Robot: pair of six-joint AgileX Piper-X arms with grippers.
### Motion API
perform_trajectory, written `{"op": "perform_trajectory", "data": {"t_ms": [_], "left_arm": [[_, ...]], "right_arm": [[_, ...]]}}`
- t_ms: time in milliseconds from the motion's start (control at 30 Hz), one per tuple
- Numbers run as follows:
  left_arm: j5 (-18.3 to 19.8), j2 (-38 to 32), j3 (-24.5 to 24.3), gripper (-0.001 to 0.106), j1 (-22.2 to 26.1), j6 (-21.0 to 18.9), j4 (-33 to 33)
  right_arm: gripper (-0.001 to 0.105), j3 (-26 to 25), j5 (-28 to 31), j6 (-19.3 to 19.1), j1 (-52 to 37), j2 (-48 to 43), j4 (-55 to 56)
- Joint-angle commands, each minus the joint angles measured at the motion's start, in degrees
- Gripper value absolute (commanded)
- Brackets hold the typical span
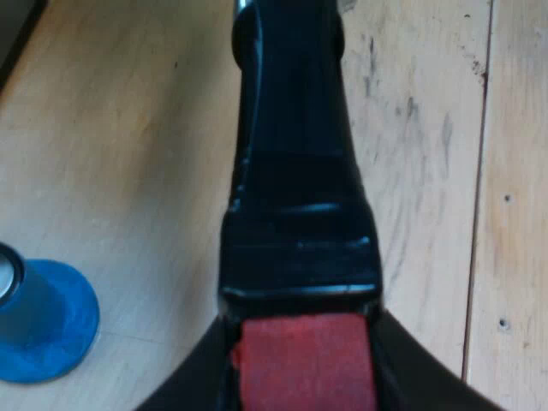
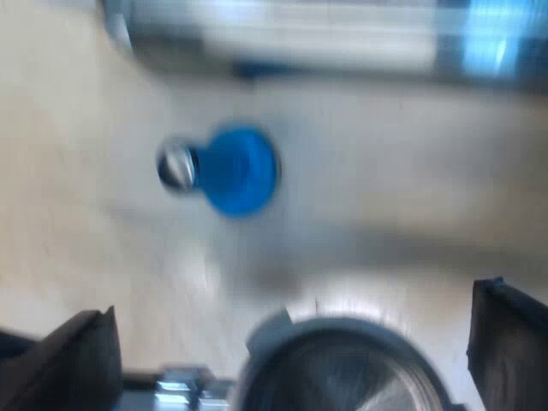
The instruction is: Put the handle in the coffee machine
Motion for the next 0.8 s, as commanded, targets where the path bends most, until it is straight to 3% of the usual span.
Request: {"op": "perform_trajectory", "data": {"t_ms": [33, 233, 400, 633, 800], "left_arm": [[1.93, -0.38, -0.77, 0.000, -0.05, 0.40, -0.87], [1.67, -0.38, -0.77, 0.000, 1.86, 0.40, -1.18], [1.67, -0.38, -0.77, 0.000, 6.75, 2.04, -1.27], [1.90, -0.38, -0.77, 0.000, 10.43, 2.12, -1.27], [2.33, -0.38, -0.77, 0.000, 13.59, 2.12, -3.09]], "right_arm": [[0.082, -1.04, 2.78, -0.74, 0.78, -2.03, 0.08], [0.082, -1.09, 10.35, -1.12, 6.49, -5.90, 0.17], [0.082, -1.09, 26.19, -0.47, 16.66, -7.86, 0.17], [0.082, -1.09, 40.79, 1.49, 27.27, -7.21, 0.05], [0.082, -0.93, 54.57, 1.91, 33.48, -5.13, -1.01]]}}
